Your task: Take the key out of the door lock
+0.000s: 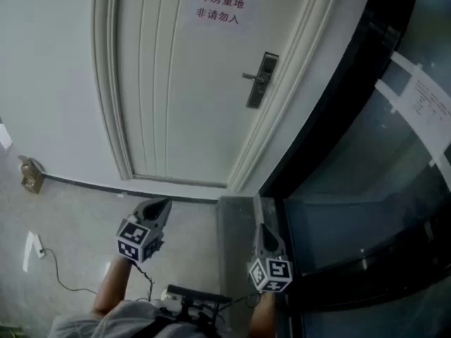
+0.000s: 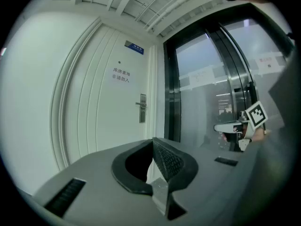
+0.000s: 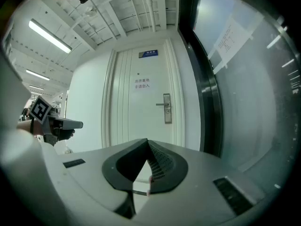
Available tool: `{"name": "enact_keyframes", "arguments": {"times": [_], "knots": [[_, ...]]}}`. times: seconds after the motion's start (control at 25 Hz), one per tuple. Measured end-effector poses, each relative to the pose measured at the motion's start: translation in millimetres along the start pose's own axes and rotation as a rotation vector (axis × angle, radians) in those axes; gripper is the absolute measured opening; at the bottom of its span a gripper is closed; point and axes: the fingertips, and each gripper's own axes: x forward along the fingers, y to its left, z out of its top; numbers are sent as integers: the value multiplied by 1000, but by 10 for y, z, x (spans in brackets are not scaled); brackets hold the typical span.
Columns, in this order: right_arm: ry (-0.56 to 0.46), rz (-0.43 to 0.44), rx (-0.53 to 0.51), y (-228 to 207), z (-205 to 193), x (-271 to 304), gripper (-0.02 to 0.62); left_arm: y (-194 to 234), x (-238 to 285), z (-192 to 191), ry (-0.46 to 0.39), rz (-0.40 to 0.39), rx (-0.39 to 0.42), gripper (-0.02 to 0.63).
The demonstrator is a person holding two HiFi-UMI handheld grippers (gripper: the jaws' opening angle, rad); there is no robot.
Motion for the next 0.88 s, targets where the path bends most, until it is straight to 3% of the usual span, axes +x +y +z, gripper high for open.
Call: {"name": "enact_keyframes", "arguments": {"times": [0.88], "knots": [[23, 9, 10, -162, -118, -230, 11, -288, -54, -79, 8, 27, -5, 6]]}}
